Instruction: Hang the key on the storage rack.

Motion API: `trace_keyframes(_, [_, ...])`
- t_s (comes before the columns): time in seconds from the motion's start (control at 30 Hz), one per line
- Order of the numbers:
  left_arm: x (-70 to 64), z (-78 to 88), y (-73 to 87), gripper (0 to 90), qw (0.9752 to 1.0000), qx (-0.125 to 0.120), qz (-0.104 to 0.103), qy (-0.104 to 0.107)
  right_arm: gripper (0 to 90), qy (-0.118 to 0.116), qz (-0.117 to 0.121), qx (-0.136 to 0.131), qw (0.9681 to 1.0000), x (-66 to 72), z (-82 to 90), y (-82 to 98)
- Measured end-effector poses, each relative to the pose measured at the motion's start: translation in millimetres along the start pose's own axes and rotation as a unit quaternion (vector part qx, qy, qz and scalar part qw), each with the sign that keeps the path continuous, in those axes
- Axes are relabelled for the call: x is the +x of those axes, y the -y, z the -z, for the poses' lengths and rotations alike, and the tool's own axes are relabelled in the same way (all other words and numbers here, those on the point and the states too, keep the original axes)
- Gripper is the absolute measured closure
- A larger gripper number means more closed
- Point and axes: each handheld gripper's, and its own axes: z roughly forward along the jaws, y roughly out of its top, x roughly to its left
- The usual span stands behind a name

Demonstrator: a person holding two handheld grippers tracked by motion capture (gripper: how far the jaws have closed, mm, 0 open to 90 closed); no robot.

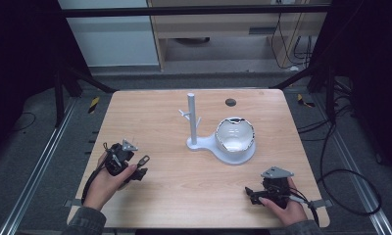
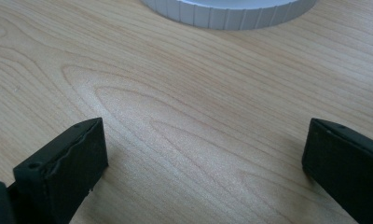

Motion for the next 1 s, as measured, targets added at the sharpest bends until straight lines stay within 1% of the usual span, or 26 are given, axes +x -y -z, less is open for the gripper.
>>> trace_keyframes(0.03, [1.8,0.7,-2.1,6.9,0.9999,0.008,0.005,0.006,0.4,0.000,0.000,0.000,1.0000,0.0,0.1,0.0])
trace_keyframes(0.07, [1.8,0.7,-2.1,7.1,0.9999,0.008,0.005,0.006,0.4,0.000,0.000,0.000,1.0000,0.0,0.1,0.0])
trace_keyframes(0.1, [4.0,1.5,-4.7,7.5,0.9996,0.025,0.006,0.010,0.4,0.001,0.000,0.000,1.0000,0.0,0.2,0.1])
trace_keyframes(0.13, [8.2,0.6,-8.4,7.8,0.9990,0.043,0.009,0.008,0.4,0.001,0.001,0.000,1.0000,-0.2,0.3,0.2])
trace_keyframes(0.17, [8.2,0.6,-8.4,8.2,0.9990,0.043,0.009,0.008,0.4,0.001,0.001,0.000,1.0000,-0.2,0.3,0.2])
trace_keyframes(0.2, [11.5,-1.8,-11.5,8.2,0.9979,0.065,0.004,0.006,0.4,0.001,0.005,-0.001,1.0000,-0.6,0.3,0.5])
trace_keyframes(0.23, [11.5,-1.8,-11.5,8.2,0.9979,0.065,0.004,0.006,0.4,0.001,0.005,-0.001,1.0000,-0.6,0.3,0.5])
trace_keyframes(0.27, [14.1,-4.1,-13.8,8.2,0.9968,0.080,-0.001,0.005,0.4,0.001,0.005,-0.001,1.0000,-0.7,0.3,0.5])
trace_keyframes(0.3, [16.2,-5.6,-15.2,8.2,0.9961,0.087,0.001,0.008,0.4,0.001,0.004,0.000,1.0000,-0.5,0.4,0.5])
trace_keyframes(0.4, [19.1,-7.5,-16.8,7.3,0.9954,0.094,0.007,0.013,0.4,0.001,0.005,0.000,1.0000,-0.7,0.3,0.5])
trace_keyframes(0.47, [21.3,-10.0,-19.1,6.5,0.9943,0.106,0.001,0.015,0.4,0.001,0.004,0.000,1.0000,-0.6,0.4,0.5])
trace_keyframes(0.5, [21.3,-11.2,-19.4,6.4,0.9942,0.107,0.004,0.016,0.4,0.001,0.004,0.000,1.0000,-0.5,0.4,0.6])
trace_keyframes(0.57, [21.5,-12.8,-20.4,6.4,0.9939,0.109,0.002,0.017,0.4,0.001,0.004,0.000,1.0000,-0.5,0.5,0.6])
trace_keyframes(0.6, [21.2,-13.7,-20.5,6.7,0.9933,0.114,-0.004,0.017,0.4,0.001,0.004,0.000,1.0000,-0.5,0.5,0.6])
trace_keyframes(0.63, [21.2,-13.7,-20.5,7.4,0.9933,0.114,-0.004,0.017,0.4,0.001,0.004,0.000,1.0000,-0.5,0.5,0.6])
trace_keyframes(0.67, [20.8,-14.6,-20.3,7.4,0.9928,0.119,-0.007,0.016,0.4,0.001,0.004,0.000,1.0000,-0.5,0.5,0.7])
trace_keyframes(0.7, [20.5,-16.6,-19.5,9.2,0.9916,0.127,-0.010,0.019,0.4,-0.004,-0.009,0.004,0.9999,0.9,1.6,0.0])
trace_keyframes(0.73, [21.3,-17.1,-19.4,10.8,0.9909,0.133,-0.016,0.019,0.4,-0.003,-0.005,0.003,1.0000,0.4,1.5,0.2])
trace_keyframes(0.77, [21.3,-17.8,-18.9,13.5,0.9905,0.135,-0.015,0.022,0.4,0.001,0.004,0.000,1.0000,-0.4,0.5,0.7])
trace_keyframes(0.8, [22.3,-18.4,-18.8,15.8,0.9900,0.138,-0.019,0.022,0.4,0.001,0.004,0.000,1.0000,-0.4,0.6,0.7])
trace_keyframes(0.83, [22.3,-19.2,-18.4,17.5,0.9896,0.141,-0.016,0.025,0.4,-0.003,-0.005,0.003,1.0000,0.4,1.4,0.2])
trace_keyframes(0.87, [22.3,-19.2,-18.4,20.2,0.9896,0.141,-0.016,0.025,0.4,-0.002,-0.002,0.001,1.0000,0.1,1.1,0.4])
trace_keyframes(0.9, [22.7,-19.9,-18.5,20.2,0.9892,0.143,-0.020,0.026,0.4,-0.002,-0.002,0.001,1.0000,0.1,1.1,0.4])
trace_keyframes(0.93, [22.1,-21.6,-18.7,23.5,0.9882,0.149,-0.018,0.028,0.4,0.002,0.004,0.000,1.0000,-0.4,0.6,0.7])
trace_keyframes(0.97, [21.8,-23.2,-19.2,25.5,0.9876,0.153,-0.020,0.027,0.4,0.001,0.004,0.000,1.0000,-0.5,0.5,0.7])
trace_keyframes(1.0, [21.8,-23.2,-19.2,27.7,0.9876,0.153,-0.020,0.027,0.4,0.001,0.004,0.000,1.0000,-0.5,0.5,0.7])
